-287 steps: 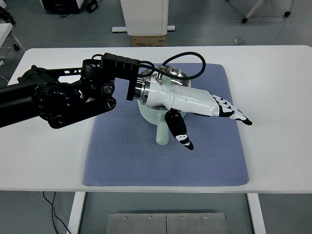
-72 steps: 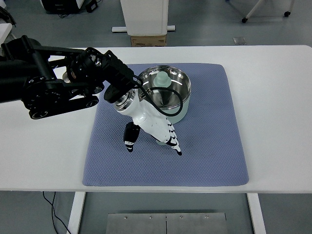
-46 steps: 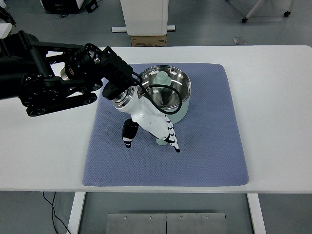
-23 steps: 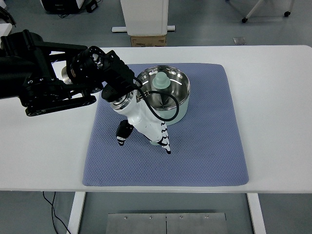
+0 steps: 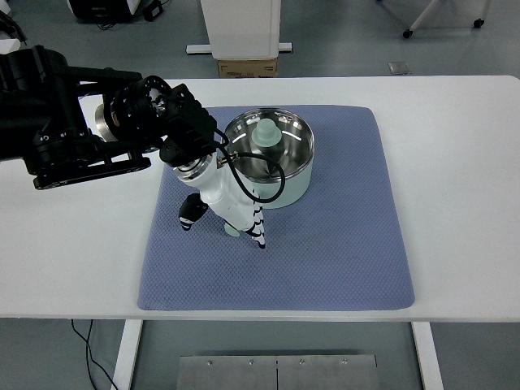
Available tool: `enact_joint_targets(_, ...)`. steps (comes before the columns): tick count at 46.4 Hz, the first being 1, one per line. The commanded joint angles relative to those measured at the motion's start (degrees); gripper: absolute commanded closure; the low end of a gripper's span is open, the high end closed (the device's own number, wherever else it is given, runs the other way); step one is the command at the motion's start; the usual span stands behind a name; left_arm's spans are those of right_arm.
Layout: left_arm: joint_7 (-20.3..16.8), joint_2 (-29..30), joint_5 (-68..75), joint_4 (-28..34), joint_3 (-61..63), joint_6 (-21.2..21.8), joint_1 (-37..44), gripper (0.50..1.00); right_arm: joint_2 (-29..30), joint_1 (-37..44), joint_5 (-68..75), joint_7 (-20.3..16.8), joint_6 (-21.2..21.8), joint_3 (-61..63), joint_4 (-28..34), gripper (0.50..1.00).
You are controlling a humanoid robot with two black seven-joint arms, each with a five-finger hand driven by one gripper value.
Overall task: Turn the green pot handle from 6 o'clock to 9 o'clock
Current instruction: 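Drag the handle with the left hand, rotating the pot toward the left arm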
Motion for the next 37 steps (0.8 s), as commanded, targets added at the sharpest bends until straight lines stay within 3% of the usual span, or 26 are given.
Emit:
enact_joint_targets(1, 0.0, 0.3, 0.6, -0.9, 0.3, 0.1, -0.4, 0.5, 0.0, 0.0, 0.0, 0.0, 0.0, 0.0, 0.0, 0.5)
enact_joint_targets(37, 0.0, 1.1, 10.2, -2.7, 4.3, 1.5, -3.3, 0.5, 0.0, 0.0, 0.0, 0.0, 0.0, 0.0, 0.0, 0.5)
